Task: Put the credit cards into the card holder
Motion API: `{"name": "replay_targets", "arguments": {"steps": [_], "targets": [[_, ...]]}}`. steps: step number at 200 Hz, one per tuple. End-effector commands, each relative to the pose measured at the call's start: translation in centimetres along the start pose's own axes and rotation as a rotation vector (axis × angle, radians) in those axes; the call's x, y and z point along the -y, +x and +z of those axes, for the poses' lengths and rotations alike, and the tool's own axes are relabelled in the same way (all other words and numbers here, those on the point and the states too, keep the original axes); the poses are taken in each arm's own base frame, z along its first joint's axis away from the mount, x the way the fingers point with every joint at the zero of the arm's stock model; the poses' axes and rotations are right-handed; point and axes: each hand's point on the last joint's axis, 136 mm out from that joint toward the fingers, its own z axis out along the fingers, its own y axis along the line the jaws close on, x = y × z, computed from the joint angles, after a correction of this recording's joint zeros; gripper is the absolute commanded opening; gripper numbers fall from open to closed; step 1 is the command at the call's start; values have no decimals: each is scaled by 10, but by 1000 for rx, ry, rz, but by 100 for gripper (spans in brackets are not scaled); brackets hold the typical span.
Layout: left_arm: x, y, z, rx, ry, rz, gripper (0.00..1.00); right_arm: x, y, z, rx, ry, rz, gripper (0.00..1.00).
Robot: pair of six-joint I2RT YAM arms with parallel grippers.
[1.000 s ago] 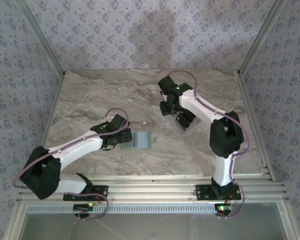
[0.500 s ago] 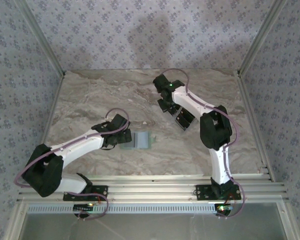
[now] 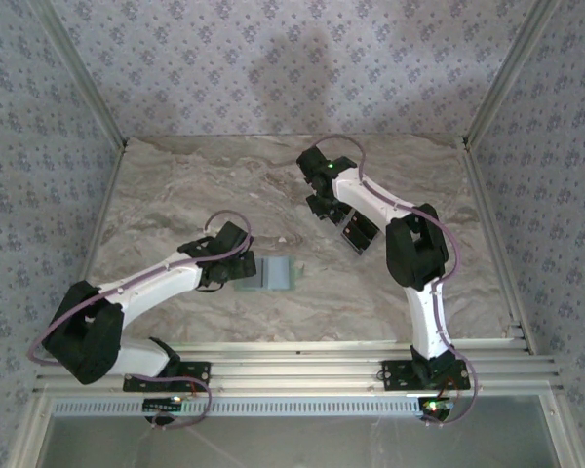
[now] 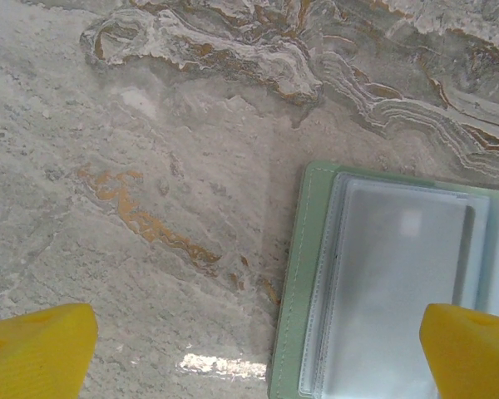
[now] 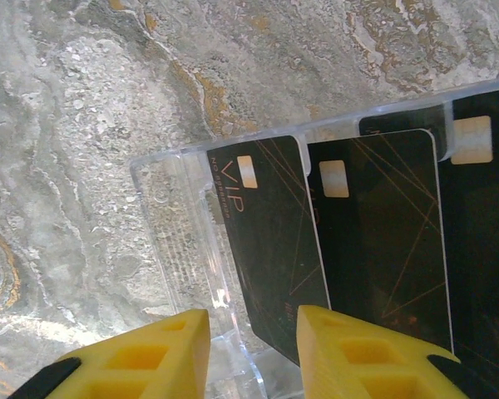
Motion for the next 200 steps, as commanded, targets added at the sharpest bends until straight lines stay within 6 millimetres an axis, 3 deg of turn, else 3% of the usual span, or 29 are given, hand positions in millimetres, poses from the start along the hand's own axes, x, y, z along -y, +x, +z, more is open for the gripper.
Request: {"name": "replay_targets", "arguments": {"steps": [1, 70, 127, 200], "targets": [[1, 1, 0, -19, 1, 12, 100, -2, -3, -4, -2, -14, -13, 35], [2, 2, 1, -24, 7, 9, 100, 17, -18, -22, 80, 81, -23, 42], [4, 1, 3, -31, 5, 14, 100, 23, -18, -11, 58, 147, -71, 42], [3, 2, 4, -32, 4, 12, 100, 11, -12, 6, 31, 141, -97, 42]]}}
